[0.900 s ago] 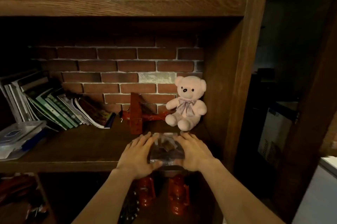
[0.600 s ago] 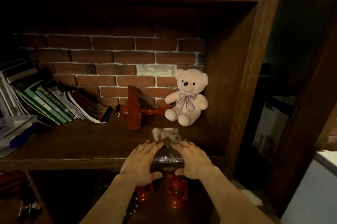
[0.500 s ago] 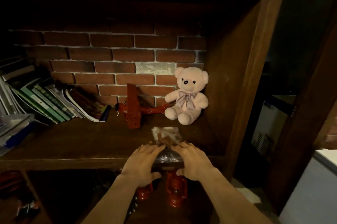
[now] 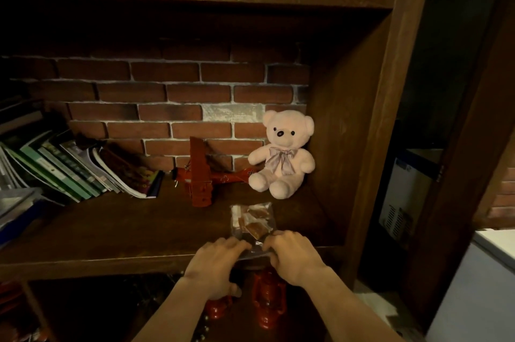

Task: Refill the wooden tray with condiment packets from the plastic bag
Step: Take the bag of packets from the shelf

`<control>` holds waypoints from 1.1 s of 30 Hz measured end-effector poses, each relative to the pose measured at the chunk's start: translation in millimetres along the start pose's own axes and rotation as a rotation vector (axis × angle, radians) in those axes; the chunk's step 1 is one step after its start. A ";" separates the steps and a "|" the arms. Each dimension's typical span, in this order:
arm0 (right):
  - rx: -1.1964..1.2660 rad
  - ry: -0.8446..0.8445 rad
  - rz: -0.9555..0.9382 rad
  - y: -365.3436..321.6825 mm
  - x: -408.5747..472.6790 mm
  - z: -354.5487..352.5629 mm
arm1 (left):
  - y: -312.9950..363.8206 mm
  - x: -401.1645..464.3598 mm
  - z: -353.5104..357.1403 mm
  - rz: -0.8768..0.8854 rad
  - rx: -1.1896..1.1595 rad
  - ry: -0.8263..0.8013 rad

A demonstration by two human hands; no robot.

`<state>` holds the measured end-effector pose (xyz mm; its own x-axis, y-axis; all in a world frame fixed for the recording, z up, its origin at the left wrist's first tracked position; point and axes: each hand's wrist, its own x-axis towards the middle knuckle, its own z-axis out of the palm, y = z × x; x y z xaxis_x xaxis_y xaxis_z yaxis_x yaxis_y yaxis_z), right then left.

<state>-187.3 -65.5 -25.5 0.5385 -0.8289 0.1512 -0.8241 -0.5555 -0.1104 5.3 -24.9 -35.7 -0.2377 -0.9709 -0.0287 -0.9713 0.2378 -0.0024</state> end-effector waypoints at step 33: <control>0.031 0.383 0.046 -22.5 -24.7 -182.8 | 11.6 -33.4 -179.2 0.027 -0.113 0.514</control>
<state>-214.1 -20.6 152.8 0.3913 -0.7722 0.5005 -0.8372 -0.5245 -0.1547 0.3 5.3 144.3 -0.2086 -0.8592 0.4672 -0.9531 0.2857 0.0999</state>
